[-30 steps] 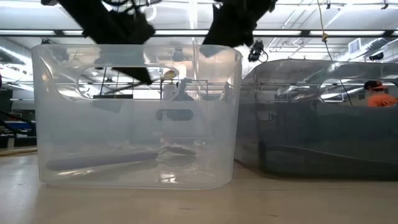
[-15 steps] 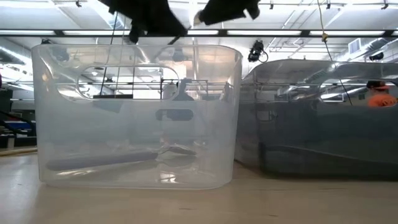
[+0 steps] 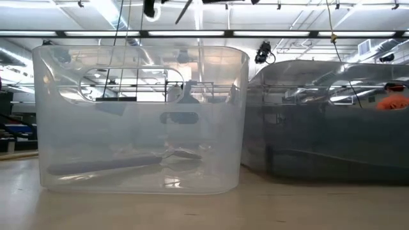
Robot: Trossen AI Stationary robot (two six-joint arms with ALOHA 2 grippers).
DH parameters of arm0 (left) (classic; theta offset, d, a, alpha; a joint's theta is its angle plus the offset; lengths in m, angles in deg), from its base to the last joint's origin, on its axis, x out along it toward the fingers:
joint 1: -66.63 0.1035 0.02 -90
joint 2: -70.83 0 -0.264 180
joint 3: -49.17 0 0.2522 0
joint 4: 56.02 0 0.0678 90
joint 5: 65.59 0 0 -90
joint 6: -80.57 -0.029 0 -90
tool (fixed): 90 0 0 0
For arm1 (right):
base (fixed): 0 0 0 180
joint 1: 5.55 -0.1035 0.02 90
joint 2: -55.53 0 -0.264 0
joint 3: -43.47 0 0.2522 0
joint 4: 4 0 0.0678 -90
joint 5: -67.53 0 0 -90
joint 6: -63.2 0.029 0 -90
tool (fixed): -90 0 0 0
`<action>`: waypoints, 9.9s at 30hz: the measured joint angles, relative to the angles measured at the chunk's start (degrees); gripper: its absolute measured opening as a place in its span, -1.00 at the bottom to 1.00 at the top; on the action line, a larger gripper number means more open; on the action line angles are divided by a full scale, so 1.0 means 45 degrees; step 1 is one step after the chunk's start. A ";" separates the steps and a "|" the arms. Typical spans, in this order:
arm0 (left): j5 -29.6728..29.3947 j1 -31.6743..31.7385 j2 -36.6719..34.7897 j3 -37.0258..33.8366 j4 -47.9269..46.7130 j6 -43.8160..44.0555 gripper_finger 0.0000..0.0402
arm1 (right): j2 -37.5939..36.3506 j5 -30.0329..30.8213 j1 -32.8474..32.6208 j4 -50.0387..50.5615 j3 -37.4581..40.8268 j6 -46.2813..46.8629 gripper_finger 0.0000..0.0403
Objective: Sort silverware by color (type)
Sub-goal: Put the gold spoon into the right transparent bin
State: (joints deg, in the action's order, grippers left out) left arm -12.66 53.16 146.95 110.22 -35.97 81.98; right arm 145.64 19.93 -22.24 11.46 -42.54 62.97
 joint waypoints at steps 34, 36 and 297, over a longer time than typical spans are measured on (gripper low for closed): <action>0.0935 -0.0351 -0.0010 -0.0005 0.1916 -0.2037 -0.86 | 0.0068 -0.1328 0.0505 -0.2691 0.0000 -0.0423 -0.76; 0.0926 -0.0356 -0.0029 -0.0005 0.1841 -0.2074 -0.86 | 0.0073 -0.1328 0.0534 -0.2663 0.0000 -0.0404 -0.87; 0.3066 0.1703 0.4169 -0.0018 -1.2650 1.9480 -0.17 | -0.2356 -0.4452 0.1768 0.6685 0.1554 -0.0928 -0.49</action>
State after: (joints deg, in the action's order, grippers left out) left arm 1.14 60.83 165.71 110.14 -92.90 169.64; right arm 135.04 -0.10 -14.28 41.54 -35.54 58.79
